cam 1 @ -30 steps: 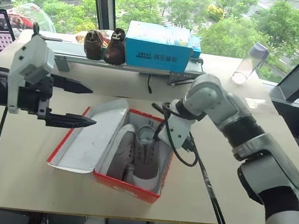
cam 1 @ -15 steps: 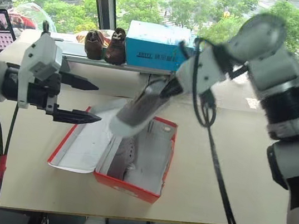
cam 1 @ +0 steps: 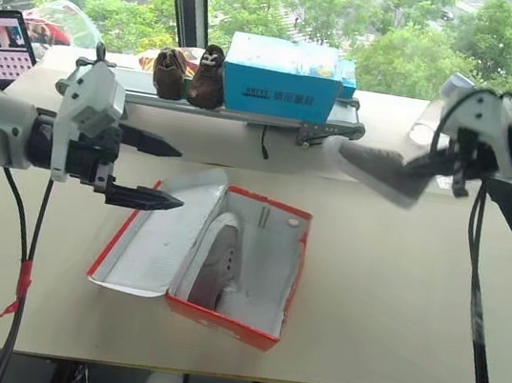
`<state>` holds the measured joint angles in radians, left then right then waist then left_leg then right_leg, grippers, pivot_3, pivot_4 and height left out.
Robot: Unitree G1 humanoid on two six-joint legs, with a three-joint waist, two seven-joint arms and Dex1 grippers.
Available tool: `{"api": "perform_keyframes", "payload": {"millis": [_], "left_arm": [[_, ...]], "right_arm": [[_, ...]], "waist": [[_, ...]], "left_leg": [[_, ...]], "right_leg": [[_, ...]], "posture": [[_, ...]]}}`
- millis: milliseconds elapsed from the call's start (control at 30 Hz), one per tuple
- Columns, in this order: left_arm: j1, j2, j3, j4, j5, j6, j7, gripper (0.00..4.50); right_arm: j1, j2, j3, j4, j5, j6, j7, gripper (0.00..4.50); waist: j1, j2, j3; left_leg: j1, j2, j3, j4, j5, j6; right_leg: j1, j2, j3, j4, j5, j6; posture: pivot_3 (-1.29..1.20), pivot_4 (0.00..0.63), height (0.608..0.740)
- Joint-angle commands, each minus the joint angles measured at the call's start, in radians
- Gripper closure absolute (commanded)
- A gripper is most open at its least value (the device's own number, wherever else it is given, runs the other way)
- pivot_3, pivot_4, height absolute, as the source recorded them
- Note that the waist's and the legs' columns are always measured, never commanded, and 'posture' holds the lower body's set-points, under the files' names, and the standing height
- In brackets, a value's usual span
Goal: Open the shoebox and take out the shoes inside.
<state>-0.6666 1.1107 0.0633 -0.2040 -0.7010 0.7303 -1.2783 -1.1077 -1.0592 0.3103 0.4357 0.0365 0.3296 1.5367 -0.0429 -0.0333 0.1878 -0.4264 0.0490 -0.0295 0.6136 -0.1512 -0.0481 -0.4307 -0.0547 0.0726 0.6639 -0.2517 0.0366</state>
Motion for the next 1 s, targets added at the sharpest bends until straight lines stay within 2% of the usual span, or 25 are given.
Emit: {"api": "perform_keyframes", "payload": {"millis": [33, 133, 267, 500, 600, 767, 933, 1000], "left_arm": [[-0.053, -0.012, -0.015, 0.021, 0.03, -0.027, -0.023, 0.0], [-0.073, -0.028, -0.029, 0.036, 0.041, -0.031, -0.034, 0.0], [-0.092, -0.047, -0.049, 0.057, 0.065, -0.043, -0.047, 0.0], [-0.088, -0.052, -0.04, 0.047, 0.074, -0.036, -0.054, 0.0], [-0.083, -0.043, -0.031, 0.039, 0.07, -0.027, -0.052, 0.0], [-0.071, -0.025, -0.013, 0.025, 0.062, -0.013, -0.05, 0.0], [-0.044, 0.0, 0.018, 0.016, 0.059, 0.005, -0.044, 0.0], [-0.031, 0.008, 0.029, 0.013, 0.056, 0.009, -0.041, 0.0]], "right_arm": [[0.12, -0.081, -0.13, -0.169, 0.043, 0.183, -0.064, 4.49], [0.235, -0.108, -0.18, -0.239, 0.052, 0.276, -0.121, 4.49], [0.358, -0.067, -0.241, -0.363, 0.101, 0.477, -0.212, 4.49], [0.421, -0.026, -0.199, -0.436, 0.083, 0.526, -0.319, 4.49], [0.43, -0.004, -0.169, -0.492, 0.126, 0.553, -0.3, 3.66], [0.375, -0.015, -0.174, -0.518, 0.168, 0.583, -0.272, 1.93], [0.208, -0.061, -0.201, -0.561, 0.257, 0.654, -0.189, 0.22], [0.131, -0.017, -0.213, -0.582, 0.318, 0.679, -0.181, 0.07]], "waist": [[-0.003, 0.003, 0.002], [-0.005, 0.004, 0.003], [-0.013, 0.004, 0.003], [-0.02, 0.004, 0.003], [-0.021, 0.004, 0.003], [-0.023, 0.004, 0.003], [-0.027, 0.006, 0.004], [-0.029, 0.006, 0.004]], "left_leg": [[0.0, 0.0, 0.0, 0.0, 0.0, 0.0], [0.0, 0.0, 0.0, 0.002, 0.0, 0.0], [0.002, 0.0, 0.001, 0.003, 0.0, 0.0], [0.001, 0.0, 0.001, 0.004, 0.0, 0.0], [0.001, -0.001, 0.001, 0.004, 0.0, 0.0], [0.001, -0.001, 0.001, 0.004, 0.0, 0.0], [0.001, -0.001, 0.001, 0.004, 0.0, 0.0], [0.002, 0.0, 0.001, 0.004, 0.0, 0.0]], "right_leg": [[0.0, 0.0, 0.0, 0.0, 0.0, 0.0], [0.0, 0.0, 0.0, 0.001, 0.0, 0.001], [0.002, 0.0, 0.001, 0.0, 0.001, 0.002], [0.002, 0.0, 0.001, -0.001, 0.001, 0.003], [0.003, -0.001, 0.001, -0.001, 0.001, 0.003], [0.003, -0.001, 0.001, -0.001, 0.001, 0.003], [0.003, -0.001, 0.001, -0.001, 0.001, 0.003], [0.002, 0.0, 0.001, -0.001, 0.001, 0.003]], "posture": [[0.0, 0.15, 0.74], [0.0, 0.15, 0.74], [0.0, 0.15, 0.74], [0.0, 0.15, 0.74], [0.0, 0.15, 0.74], [0.0, 0.15, 0.74], [0.0, 0.15, 0.74], [0.0, 0.15, 0.74]]}}
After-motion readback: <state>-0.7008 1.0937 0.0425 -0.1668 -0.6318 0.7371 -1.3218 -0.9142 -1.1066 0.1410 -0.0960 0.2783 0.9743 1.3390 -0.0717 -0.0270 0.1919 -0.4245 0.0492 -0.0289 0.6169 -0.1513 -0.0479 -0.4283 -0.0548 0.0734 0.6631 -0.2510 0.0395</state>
